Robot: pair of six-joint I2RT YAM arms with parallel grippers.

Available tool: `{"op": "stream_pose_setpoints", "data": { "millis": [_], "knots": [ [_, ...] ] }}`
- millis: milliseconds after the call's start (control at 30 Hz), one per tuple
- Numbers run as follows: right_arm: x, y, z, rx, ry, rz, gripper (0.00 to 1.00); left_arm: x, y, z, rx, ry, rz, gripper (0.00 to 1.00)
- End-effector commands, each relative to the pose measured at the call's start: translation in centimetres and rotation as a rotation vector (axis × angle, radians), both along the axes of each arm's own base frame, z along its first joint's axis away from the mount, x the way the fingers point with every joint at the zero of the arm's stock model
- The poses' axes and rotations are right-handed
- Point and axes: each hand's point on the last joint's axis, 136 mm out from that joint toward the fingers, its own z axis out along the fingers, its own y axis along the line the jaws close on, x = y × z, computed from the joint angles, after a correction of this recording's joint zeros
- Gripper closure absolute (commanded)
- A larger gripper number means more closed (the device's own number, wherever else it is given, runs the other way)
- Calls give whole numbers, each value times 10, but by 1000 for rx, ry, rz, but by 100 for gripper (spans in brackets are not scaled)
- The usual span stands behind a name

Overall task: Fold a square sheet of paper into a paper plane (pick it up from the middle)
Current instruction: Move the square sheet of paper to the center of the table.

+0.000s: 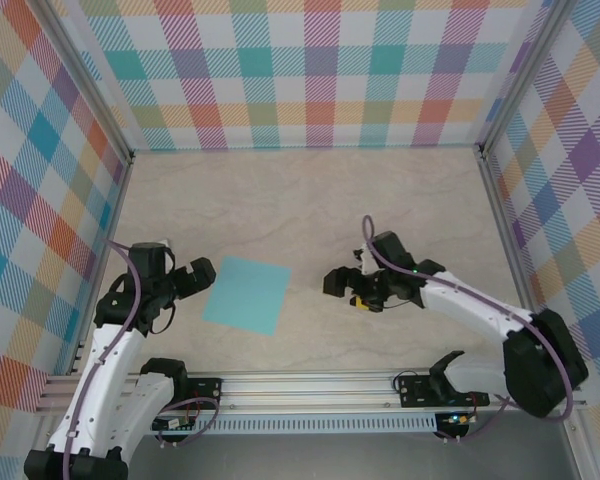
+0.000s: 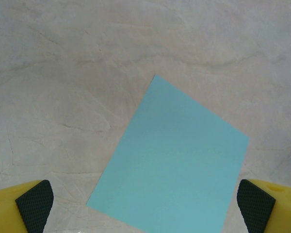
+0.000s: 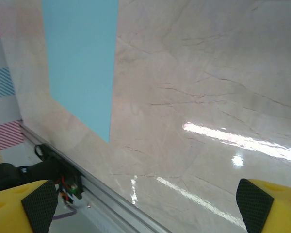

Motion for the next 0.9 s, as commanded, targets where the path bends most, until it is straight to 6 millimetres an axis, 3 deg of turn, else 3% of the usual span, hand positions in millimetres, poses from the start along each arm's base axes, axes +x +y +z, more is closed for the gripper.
{"op": "stream_pose_setpoints", "data": {
  "millis": [0,167,300,467,700,867],
  "knots": [
    [18,34,10,-27,-78,-26,3,-1,-8,1,-40,33,-35,0],
    [18,92,3,-20,-70,21,6,4,-31,-14,-203,134,-37,0],
    [16,136,0,-37,-68,81,9,8,-33,-27,-282,164,59,0],
    [11,170,-17,-107,-41,134,15,11,-24,-27,-259,132,106,0],
    [10,196,-38,-95,-3,195,15,11,-14,-33,-198,133,122,0],
    [12,190,-63,-185,35,183,16,14,-19,-37,-211,129,97,0]
  ]
}}
